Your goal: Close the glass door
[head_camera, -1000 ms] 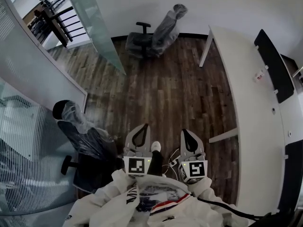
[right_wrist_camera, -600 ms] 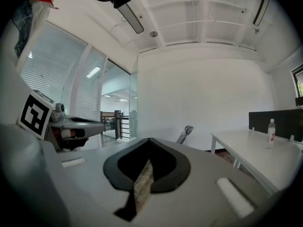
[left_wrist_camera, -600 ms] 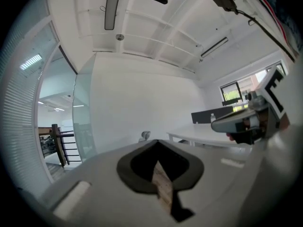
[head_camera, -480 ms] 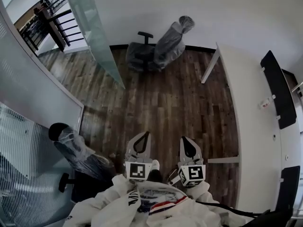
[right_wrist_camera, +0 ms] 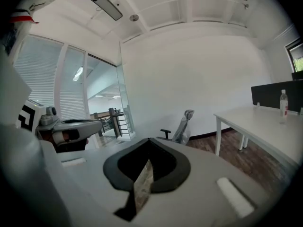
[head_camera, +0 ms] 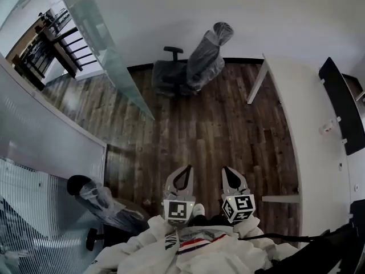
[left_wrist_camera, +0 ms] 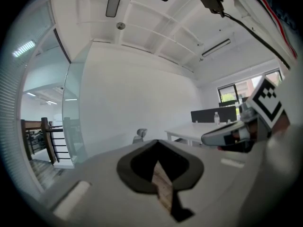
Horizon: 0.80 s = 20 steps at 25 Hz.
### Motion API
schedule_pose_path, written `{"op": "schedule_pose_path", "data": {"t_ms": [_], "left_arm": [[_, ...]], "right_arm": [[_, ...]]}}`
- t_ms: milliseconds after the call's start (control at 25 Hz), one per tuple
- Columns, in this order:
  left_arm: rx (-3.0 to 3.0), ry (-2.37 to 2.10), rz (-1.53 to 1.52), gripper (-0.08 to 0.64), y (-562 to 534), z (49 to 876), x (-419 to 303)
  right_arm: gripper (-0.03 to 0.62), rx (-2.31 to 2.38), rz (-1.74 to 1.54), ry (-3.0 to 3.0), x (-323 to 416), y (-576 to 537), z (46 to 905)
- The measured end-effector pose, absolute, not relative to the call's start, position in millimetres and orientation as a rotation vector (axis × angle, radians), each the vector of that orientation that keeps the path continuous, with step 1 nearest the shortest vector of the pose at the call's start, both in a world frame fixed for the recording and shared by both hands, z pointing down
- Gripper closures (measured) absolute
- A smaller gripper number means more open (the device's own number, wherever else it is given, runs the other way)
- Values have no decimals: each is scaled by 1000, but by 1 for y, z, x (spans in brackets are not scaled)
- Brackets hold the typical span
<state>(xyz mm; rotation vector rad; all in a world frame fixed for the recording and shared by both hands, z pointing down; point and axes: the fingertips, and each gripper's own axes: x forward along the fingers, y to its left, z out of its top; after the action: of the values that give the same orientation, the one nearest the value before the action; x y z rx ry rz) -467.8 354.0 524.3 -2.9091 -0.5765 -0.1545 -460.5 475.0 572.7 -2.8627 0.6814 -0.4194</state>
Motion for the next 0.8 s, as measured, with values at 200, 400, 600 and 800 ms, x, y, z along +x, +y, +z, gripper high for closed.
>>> {"op": "schedule_pose_path", "data": {"t_ms": [200, 400, 600, 800], "left_arm": [[-2918, -615, -156, 557, 371, 536, -444], [-2939, -631, -156, 557, 391, 528, -408], [-2920, -591, -151, 557, 410, 531, -351], [-2905, -489, -131, 557, 423, 525, -266]], "right_arm": [[588, -2906, -440, 626, -437, 501, 571], [587, -2922, -443, 609, -403, 518, 567], [586, -2924, -400, 662, -342, 536, 564], [586, -2920, -335, 747, -260, 550, 555]]}}
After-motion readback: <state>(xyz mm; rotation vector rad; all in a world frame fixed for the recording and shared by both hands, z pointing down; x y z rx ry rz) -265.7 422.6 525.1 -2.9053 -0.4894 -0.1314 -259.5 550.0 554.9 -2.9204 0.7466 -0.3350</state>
